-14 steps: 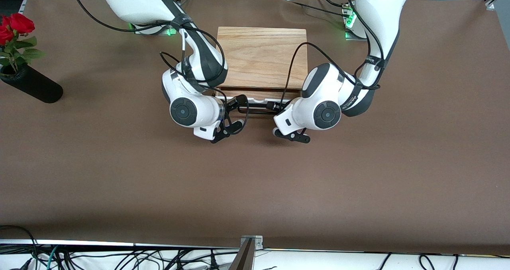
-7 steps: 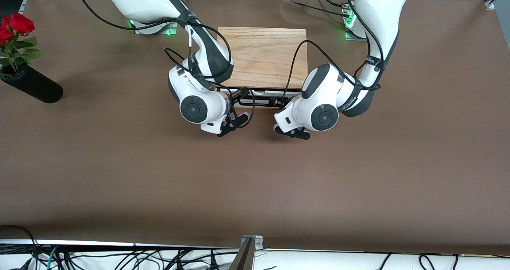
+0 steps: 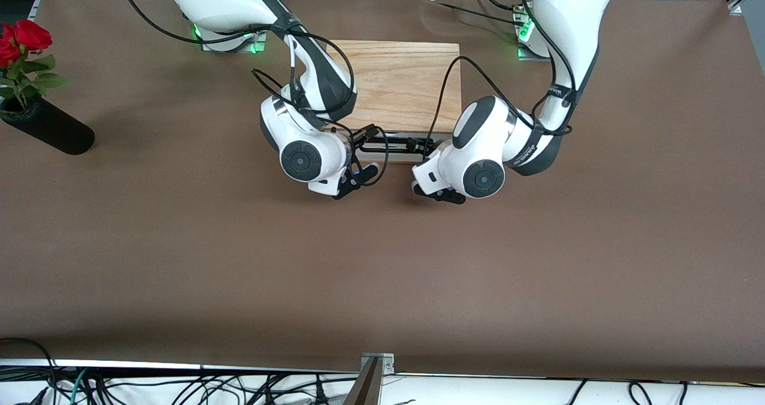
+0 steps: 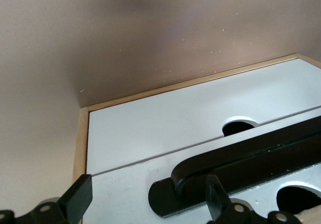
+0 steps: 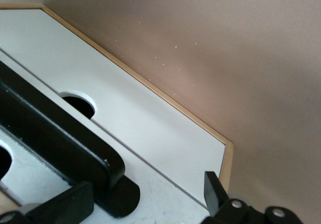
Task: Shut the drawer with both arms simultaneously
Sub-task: 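Push the white drawer front into the cabinet with both grippers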
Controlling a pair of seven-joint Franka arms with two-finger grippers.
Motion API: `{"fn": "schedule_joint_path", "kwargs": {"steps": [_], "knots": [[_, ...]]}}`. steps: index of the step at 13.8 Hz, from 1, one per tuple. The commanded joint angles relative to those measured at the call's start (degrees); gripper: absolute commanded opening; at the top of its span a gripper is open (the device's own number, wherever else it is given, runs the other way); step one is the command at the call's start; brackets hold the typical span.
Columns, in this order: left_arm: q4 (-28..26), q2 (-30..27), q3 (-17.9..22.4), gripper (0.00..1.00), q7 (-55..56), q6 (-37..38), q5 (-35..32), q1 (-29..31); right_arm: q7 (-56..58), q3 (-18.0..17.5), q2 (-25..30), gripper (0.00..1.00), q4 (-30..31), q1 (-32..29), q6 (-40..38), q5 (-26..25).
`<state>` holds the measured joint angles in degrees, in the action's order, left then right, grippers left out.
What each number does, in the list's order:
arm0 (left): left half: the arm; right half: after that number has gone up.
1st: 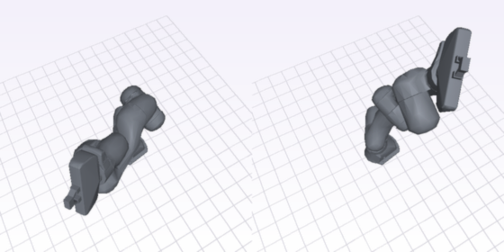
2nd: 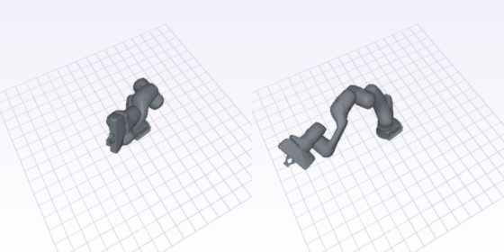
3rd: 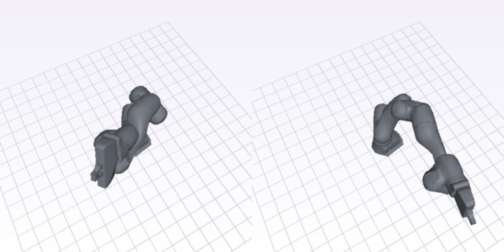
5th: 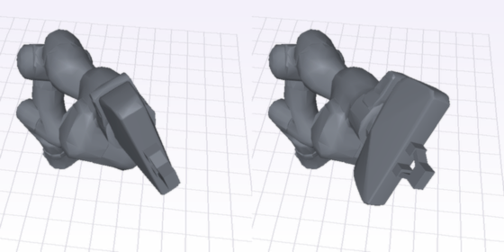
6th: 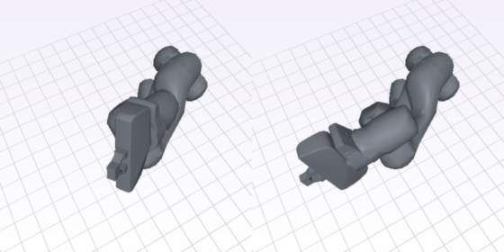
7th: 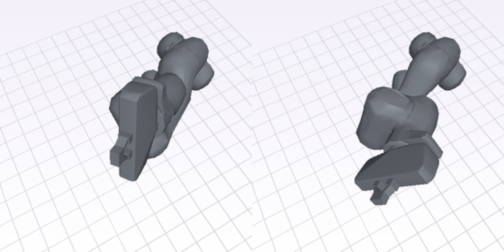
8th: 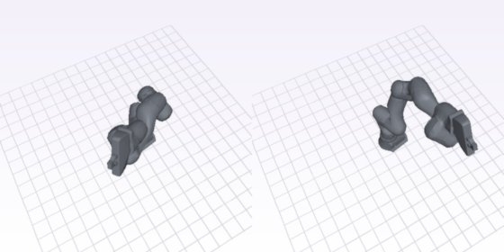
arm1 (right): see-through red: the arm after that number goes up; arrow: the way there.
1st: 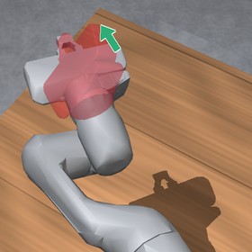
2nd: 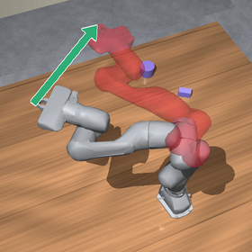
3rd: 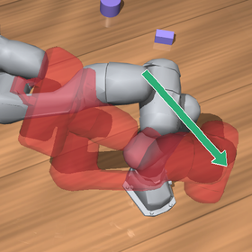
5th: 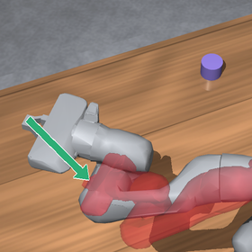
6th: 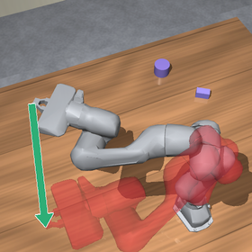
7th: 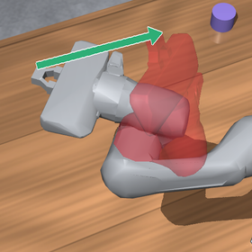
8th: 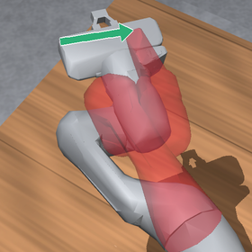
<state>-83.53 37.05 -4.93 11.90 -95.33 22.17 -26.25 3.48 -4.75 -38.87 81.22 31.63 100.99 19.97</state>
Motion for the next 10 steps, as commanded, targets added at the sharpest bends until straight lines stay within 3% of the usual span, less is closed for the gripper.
{"fn": "schedule_joint_path", "kwargs": {"steps": [1,5,10], "knots": [[0.12,-0.49,0.44,1.00,-0.83,1.03,1.30,-0.03,-0.31,-0.43,-0.68,1.00,0.08,0.81,-2.71,1.21],[4.15,-1.71,0.71,1.00,-0.83,2.07,0.86,0.58,0.56,-0.17,-0.07,1.00,-0.97,-0.59,-2.81,1.04],[10.48,-3.56,1.06,1.00,-1.00,3.58,0.33,5.23,0.83,0.88,0.20,1.00,-12.38,-5.78,-5.44,0.33]]}}
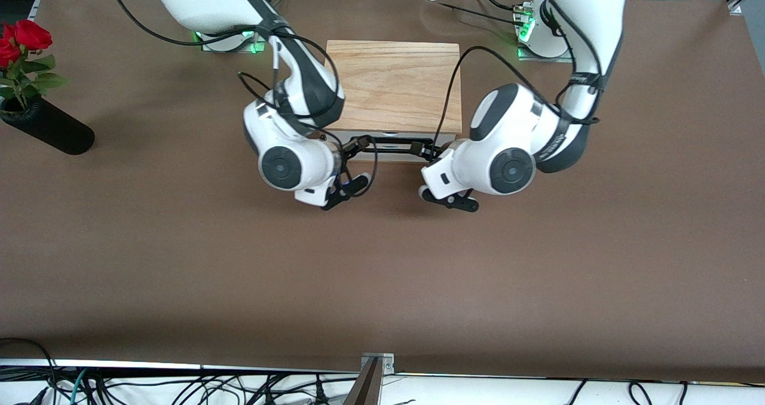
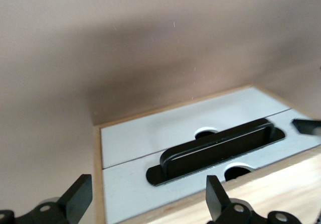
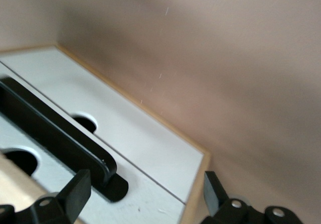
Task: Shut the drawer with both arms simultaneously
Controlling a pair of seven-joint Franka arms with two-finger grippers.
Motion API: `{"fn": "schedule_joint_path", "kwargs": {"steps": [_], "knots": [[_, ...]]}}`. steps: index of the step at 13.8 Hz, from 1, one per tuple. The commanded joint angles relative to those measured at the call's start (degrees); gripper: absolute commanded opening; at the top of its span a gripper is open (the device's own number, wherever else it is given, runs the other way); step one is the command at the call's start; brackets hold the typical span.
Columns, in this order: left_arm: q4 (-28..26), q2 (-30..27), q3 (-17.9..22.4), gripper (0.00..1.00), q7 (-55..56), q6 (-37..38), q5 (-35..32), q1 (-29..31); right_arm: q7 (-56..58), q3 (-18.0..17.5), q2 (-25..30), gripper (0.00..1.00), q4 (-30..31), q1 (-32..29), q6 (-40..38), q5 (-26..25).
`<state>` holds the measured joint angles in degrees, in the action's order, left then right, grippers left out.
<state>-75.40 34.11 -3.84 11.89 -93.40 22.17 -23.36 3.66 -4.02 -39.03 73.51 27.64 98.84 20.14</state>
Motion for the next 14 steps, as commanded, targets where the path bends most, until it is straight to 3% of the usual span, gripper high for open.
{"fn": "schedule_joint_path", "kwargs": {"steps": [1,2,5,8,11,14], "knots": [[3.15,-0.63,-0.03,1.00,-1.17,1.64,0.24,3.31,0.56,0.94,0.45,1.00,-6.60,-2.41,-4.35,-1.23],[3.59,-0.71,-0.03,1.00,-1.43,1.64,-0.98,4.02,0.64,1.99,0.53,1.00,-7.75,-2.25,-4.88,-5.16],[7.27,-1.50,-0.03,1.00,-1.52,1.46,-13.17,4.38,0.82,6.46,4.22,1.00,-9.17,-3.21,-4.88,-15.72],[10.70,-1.50,-0.03,1.00,-1.70,1.11,-17.42,6.13,0.82,15.15,8.25,1.00,-10.05,-3.48,-5.32,-16.01],[10.98,-1.59,-0.03,1.00,-1.70,1.28,-18.56,8.68,0.82,21.58,11.16,1.00,-10.05,-4.00,-9.80,-15.83],[11.33,-2.56,1.55,1.00,-1.43,0.76,-22.61,10.96,0.64,24.32,12.75,1.00,-10.05,-4.61,-9.45,-15.83]]}}
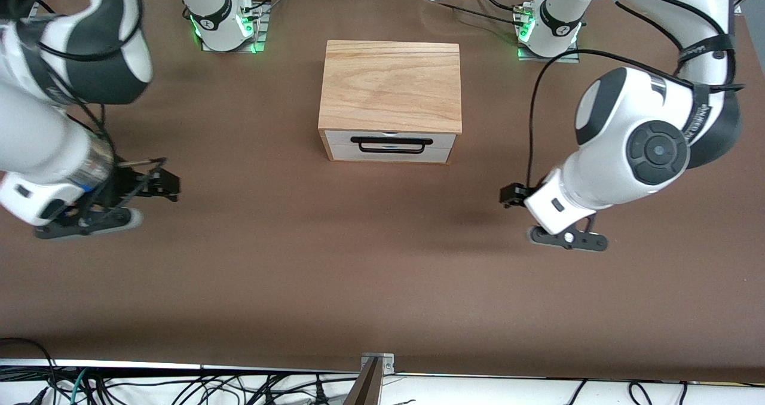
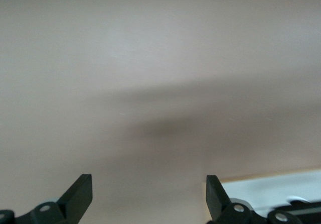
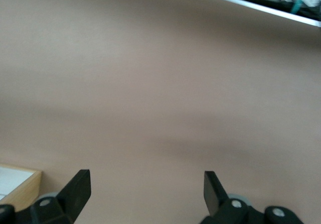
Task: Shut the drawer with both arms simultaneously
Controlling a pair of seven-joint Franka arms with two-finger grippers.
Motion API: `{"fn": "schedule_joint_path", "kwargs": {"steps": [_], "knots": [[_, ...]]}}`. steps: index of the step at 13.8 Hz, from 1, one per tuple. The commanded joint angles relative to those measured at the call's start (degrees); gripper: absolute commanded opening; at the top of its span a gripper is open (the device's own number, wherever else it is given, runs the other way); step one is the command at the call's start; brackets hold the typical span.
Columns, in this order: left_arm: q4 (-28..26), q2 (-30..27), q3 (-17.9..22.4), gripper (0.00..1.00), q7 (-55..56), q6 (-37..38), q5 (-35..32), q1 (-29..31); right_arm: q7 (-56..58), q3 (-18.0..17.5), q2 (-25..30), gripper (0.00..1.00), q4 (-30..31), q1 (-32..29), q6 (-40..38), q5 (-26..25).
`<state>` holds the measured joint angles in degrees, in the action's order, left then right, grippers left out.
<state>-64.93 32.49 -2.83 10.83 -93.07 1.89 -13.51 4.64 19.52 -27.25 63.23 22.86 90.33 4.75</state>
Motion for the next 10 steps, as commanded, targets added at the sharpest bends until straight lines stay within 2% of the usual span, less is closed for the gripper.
{"fn": "schedule_joint_path", "kwargs": {"steps": [1,3,4,6,7,9,10], "knots": [[1.64,-0.94,0.80,1.00,-0.28,-0.09,-2.24,2.42,-0.33,0.35,1.93,1.00,0.23,0.09,-1.12,-0.44],[2.71,-1.02,0.72,1.00,-0.72,0.08,-2.33,6.63,-0.16,-1.14,4.39,1.00,1.98,-2.53,-0.77,-0.44],[2.62,-1.55,0.98,1.00,-0.63,0.43,-2.76,7.70,-0.85,-4.20,6.83,1.00,5.21,-5.25,-0.34,-0.96],[0.35,-6.45,1.16,1.00,-0.63,1.65,-3.21,9.02,-0.51,-10.36,12.54,1.00,12.32,-13.24,3.16,-1.75],[-2.28,-9.17,1.16,1.00,-1.50,2.36,-3.29,9.63,-0.51,-12.03,15.09,1.00,15.67,-15.28,3.88,-1.84],[-11.40,-17.51,2.03,1.00,-7.71,1.14,-3.38,9.29,-0.77,-16.94,18.62,1.00,20.68,-19.49,4.41,-3.16],[-17.10,-20.85,2.04,1.00,-9.14,-1.74,-3.38,9.64,-1.03,-19.76,20.72,1.00,23.15,-21.86,4.50,-3.60]]}}
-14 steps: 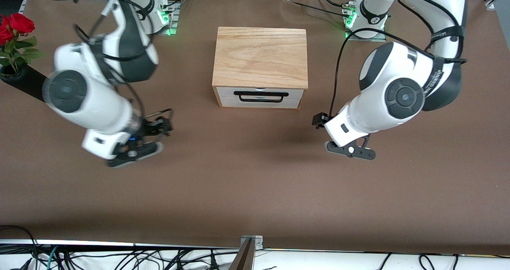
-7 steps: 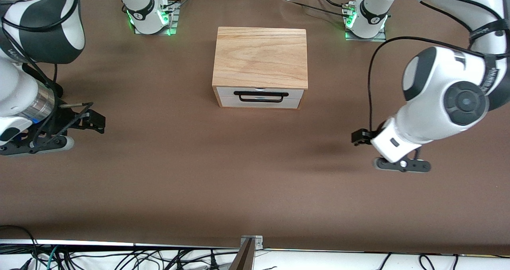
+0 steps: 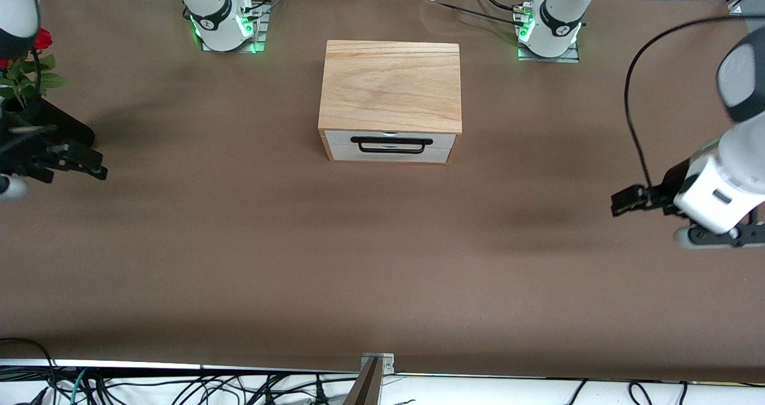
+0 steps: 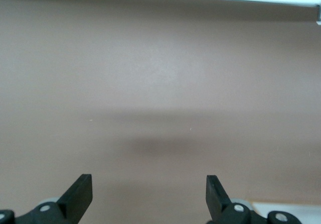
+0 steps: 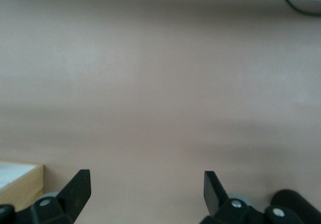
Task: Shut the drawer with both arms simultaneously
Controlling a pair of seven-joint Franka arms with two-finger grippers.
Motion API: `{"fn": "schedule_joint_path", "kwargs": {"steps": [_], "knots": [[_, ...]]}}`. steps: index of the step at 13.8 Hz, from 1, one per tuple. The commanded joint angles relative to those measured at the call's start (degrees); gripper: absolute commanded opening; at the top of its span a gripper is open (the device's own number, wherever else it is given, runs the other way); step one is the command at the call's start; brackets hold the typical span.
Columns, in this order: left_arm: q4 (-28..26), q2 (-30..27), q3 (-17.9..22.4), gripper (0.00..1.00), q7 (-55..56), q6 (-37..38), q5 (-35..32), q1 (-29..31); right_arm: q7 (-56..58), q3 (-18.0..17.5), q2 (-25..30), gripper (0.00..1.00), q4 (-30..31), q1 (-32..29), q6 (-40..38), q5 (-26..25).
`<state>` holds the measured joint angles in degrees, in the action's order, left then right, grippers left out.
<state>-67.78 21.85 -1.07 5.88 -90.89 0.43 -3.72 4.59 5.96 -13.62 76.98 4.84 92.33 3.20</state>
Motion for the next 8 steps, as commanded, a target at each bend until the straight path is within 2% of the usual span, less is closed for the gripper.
{"fn": "schedule_joint_path", "kwargs": {"steps": [1,3,5,8], "knots": [[-20.31,-13.46,0.28,1.00,-4.21,-7.60,-2.18,0.90,-1.08,-7.71,8.33,1.00,11.25,-4.92,2.50,-2.15],[-29.83,-19.53,0.36,1.00,-4.21,-14.03,-4.81,1.35,-1.51,-8.77,9.05,1.00,11.88,-5.19,1.89,-2.15],[-30.57,-22.63,-0.33,1.00,-4.04,-14.67,-7.11,1.70,-2.92,-8.86,9.14,1.00,11.88,-5.19,1.10,-2.15],[-30.75,-23.25,-1.75,1.00,-4.48,-10.65,-4.93,2.05,-2.92,-8.51,8.00,1.00,11.44,-5.02,0.30,-2.32]]}}
